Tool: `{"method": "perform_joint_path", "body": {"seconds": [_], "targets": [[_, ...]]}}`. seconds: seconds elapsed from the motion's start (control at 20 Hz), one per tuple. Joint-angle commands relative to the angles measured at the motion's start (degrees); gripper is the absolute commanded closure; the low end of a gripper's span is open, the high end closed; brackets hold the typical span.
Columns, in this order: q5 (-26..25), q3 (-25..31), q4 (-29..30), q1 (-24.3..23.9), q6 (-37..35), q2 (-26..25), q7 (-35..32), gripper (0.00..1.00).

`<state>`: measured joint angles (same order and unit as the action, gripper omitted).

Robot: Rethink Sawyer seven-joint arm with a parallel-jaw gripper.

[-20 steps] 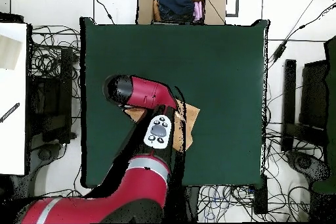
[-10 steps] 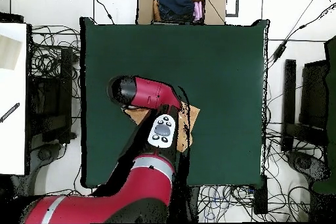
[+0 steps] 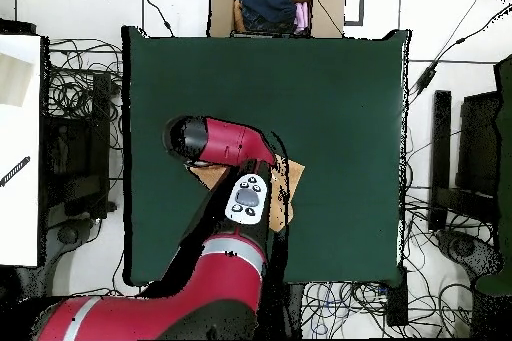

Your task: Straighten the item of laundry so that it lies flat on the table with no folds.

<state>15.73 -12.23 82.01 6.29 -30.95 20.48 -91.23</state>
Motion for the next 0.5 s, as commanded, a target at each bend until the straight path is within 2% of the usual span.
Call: {"method": "perform_joint_path", "body": {"seconds": [0.05, 0.35, 0.5], "targets": [[-3.0, 6.9, -0.1, -0.3, -0.7, -3.0, -4.3, 0.0], [-3.2, 7.1, -3.4, -0.9, -3.8, -4.3, -2.7, 0.0], [-3.4, 7.6, -1.5, -1.6, -2.9, -3.6, -2.1, 0.0]]}}
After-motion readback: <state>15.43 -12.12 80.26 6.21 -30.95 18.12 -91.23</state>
